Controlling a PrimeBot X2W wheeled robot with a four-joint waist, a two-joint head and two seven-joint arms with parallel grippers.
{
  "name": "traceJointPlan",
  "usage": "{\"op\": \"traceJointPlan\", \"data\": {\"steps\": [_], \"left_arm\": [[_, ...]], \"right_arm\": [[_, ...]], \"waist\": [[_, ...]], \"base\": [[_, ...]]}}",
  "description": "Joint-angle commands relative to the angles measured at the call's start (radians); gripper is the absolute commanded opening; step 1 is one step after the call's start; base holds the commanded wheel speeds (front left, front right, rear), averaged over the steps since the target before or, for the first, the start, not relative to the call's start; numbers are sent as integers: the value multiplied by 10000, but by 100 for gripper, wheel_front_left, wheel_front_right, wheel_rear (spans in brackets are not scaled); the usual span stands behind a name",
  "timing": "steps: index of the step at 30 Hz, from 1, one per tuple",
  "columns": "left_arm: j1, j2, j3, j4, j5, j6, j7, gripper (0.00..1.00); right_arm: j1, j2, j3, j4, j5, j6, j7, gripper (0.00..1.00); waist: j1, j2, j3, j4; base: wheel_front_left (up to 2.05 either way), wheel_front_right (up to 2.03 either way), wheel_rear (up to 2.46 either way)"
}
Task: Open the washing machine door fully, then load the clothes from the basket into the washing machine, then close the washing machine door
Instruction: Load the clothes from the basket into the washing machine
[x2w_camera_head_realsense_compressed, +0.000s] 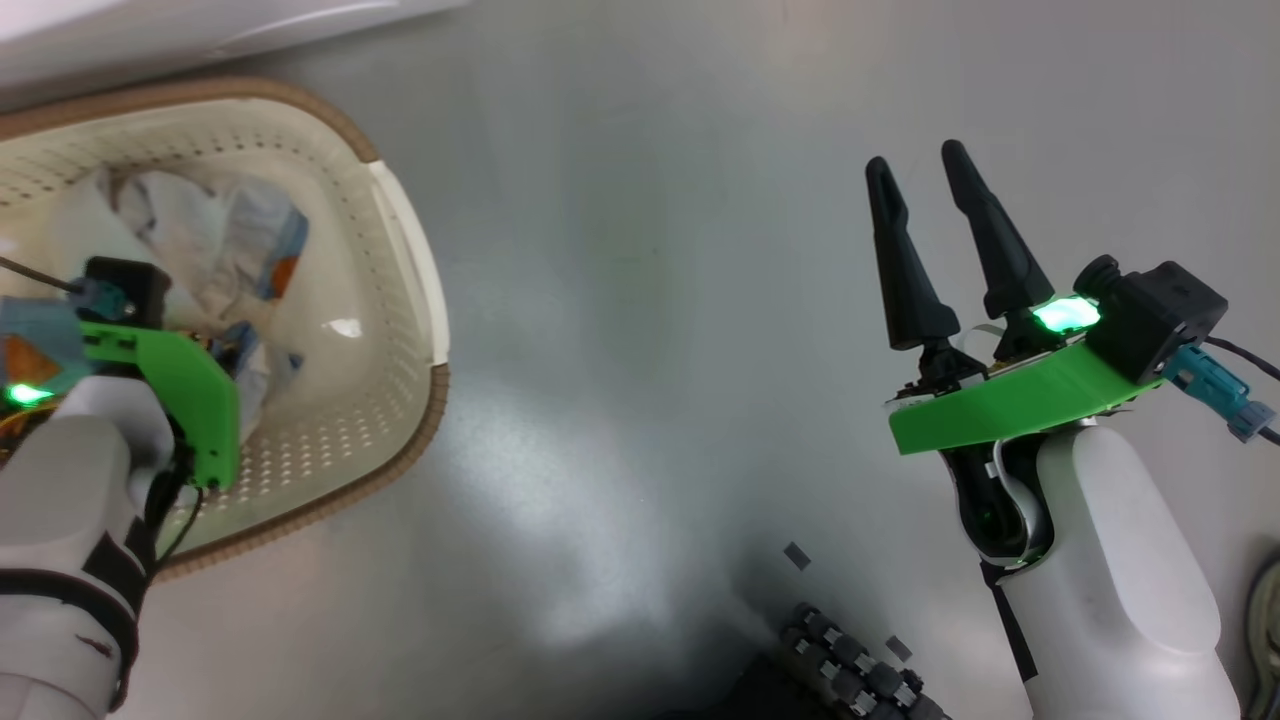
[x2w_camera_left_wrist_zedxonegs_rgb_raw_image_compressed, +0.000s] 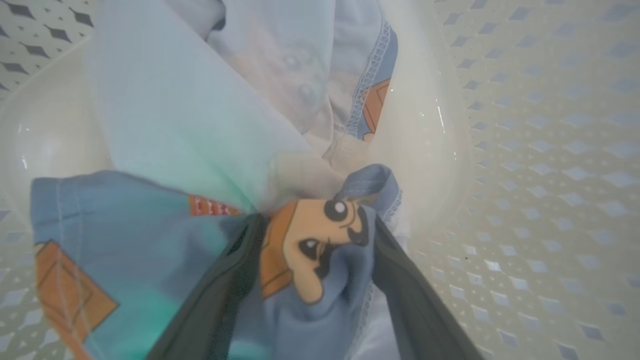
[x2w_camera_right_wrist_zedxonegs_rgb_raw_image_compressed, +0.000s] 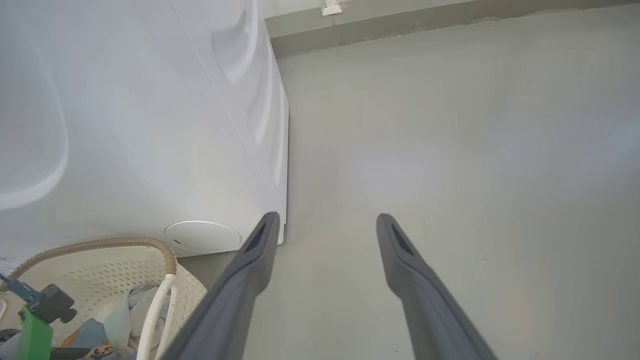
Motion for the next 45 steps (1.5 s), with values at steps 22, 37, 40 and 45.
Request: {"op": "traceJointPlan", "data": {"steps": [22, 37, 40, 45], "left_arm": [[-385, 475, 365, 442, -454, 1205, -132, 0], [358, -98, 561, 418, -1076, 178, -1804, 0], [572, -302, 619, 349, -1256, 34, -2233, 0], [959, -540, 586, 116, -1475, -112, -2794, 0]], "right_arm": [[134, 18, 261, -245, -193, 16, -48, 100], [280, 18, 40, -103, -303, 16, -48, 100], [360, 18, -24, -16, -391, 16, -48, 100], [513, 18, -114, 114, -537, 16, -48, 100]], "waist": [[0, -1, 332, -228], [0, -1, -1204, 405], [0, -1, -1629, 586], [0, -1, -2334, 878]], "base": [[0, 0, 0], [0, 0, 0], [0, 0, 0], [0, 0, 0]]}}
